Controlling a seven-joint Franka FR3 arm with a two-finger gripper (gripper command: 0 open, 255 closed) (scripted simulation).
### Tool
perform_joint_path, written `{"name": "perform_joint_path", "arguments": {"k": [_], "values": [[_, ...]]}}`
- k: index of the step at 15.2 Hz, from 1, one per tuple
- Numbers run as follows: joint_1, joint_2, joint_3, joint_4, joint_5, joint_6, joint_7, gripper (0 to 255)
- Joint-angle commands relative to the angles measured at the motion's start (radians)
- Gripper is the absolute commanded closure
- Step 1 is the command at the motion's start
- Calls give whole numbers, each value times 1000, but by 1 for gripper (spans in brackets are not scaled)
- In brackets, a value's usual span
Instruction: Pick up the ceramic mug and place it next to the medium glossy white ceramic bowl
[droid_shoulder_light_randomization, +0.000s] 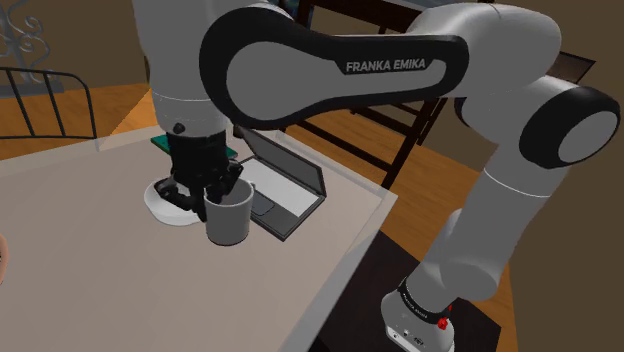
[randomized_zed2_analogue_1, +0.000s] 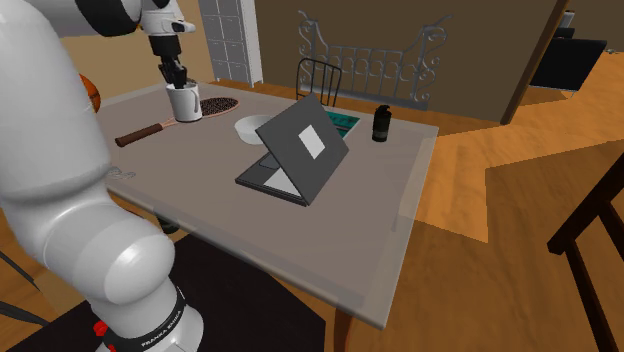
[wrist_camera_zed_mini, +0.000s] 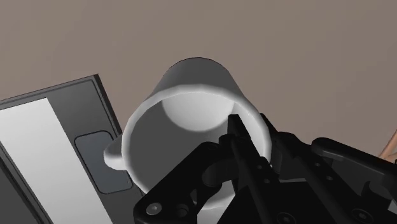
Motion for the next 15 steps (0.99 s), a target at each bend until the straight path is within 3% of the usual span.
{"name": "perform_joint_path", "arguments": {"k": [1,2,15], "values": [[39,83,14,88,-49,-24,57,255],[59,118,18,127,-69,-36,80,255],[54,134,7,-30,-83,133,90,255]]}}
